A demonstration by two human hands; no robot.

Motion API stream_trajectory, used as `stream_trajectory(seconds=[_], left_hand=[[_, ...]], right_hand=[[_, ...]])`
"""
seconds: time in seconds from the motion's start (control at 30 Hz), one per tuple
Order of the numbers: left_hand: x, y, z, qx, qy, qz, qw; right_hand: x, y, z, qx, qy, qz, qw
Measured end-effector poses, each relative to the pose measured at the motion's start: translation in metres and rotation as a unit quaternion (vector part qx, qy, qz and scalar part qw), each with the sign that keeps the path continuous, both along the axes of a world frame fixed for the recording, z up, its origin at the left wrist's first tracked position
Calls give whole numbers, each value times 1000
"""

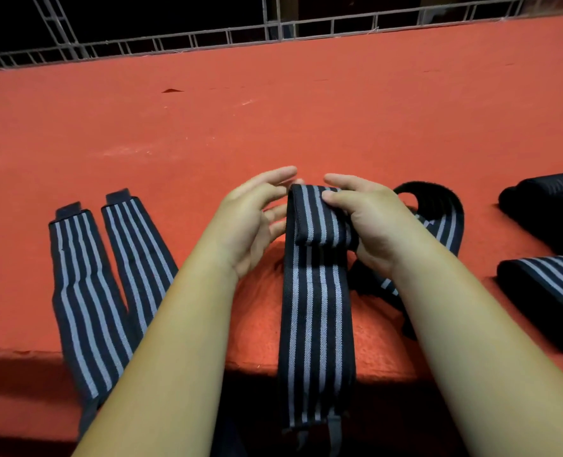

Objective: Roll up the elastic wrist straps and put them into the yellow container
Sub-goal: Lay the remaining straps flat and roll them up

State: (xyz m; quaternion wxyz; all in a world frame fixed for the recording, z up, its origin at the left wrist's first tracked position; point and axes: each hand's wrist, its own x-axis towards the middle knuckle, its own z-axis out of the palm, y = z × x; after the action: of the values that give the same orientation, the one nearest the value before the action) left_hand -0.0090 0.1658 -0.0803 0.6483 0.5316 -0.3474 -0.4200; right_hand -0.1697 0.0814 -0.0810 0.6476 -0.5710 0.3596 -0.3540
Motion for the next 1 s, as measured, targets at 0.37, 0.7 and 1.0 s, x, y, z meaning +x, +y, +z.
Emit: stream_trajectory(seconds=[0.37,0.7,1.0], left_hand=[[-35,-8,-8,112,-209,20,971],[-28,-11,-19,28,-190,72,979],[-8,-20,-15,-53,-57,58,995]], right_hand=[[5,17,8,-115,26,-65,991],[7,16,2,-56,25,-43,997],[10,7,-10,-16,128,-2,992]])
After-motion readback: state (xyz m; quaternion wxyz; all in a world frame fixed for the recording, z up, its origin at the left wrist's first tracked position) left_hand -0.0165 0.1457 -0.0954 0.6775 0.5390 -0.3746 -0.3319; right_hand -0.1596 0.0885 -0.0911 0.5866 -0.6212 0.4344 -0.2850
